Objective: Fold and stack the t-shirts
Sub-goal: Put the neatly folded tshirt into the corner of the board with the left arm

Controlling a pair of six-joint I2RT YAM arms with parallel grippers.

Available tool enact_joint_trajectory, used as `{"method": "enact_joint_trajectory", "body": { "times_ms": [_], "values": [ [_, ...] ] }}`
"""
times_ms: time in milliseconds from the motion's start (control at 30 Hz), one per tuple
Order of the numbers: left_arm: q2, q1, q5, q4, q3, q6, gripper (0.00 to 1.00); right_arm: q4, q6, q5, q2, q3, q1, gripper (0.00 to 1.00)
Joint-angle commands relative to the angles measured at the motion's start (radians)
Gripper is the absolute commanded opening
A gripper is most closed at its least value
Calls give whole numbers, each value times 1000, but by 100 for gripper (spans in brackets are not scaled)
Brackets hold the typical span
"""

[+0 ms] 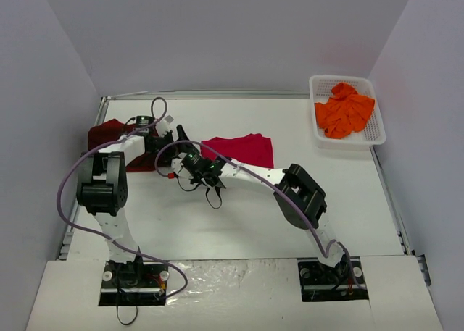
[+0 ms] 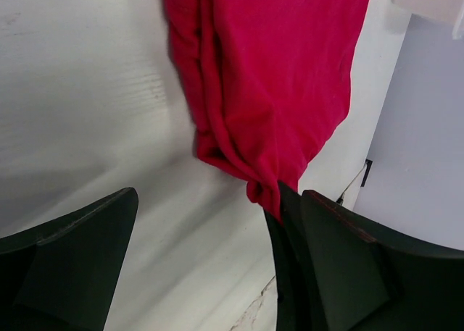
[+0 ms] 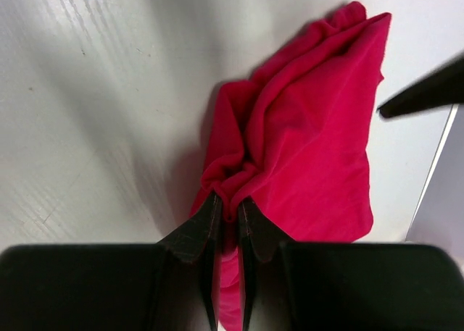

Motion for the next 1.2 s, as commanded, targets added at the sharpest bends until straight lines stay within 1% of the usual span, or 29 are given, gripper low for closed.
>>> {"method": "enact_joint_trajectory", "body": {
  "times_ms": [0,100,233,400,533,833,1167],
  "values": [
    [6,-57,-14,58,59,-84,94,-33,9,20,5,50,5,0],
    [32,-95,-41,53,69,-93,94,-34,9,26,-2,56,5,0],
    [89,-115,-46,55,84,-107,94,-34,4,44,-8,67,5,0],
    [123,-135,-61,43,102,-109,94,-36,3,57,-12,83,5,0],
    [134,-148,-80,26,113,-103,94,-42,1,64,-17,94,5,0],
    [174,-169,-67,24,151,-117,94,-59,0,81,-31,136,-16,0],
    [177,-204,-77,-3,174,-86,94,-80,1,93,-29,175,-19,0]
  ]
}}
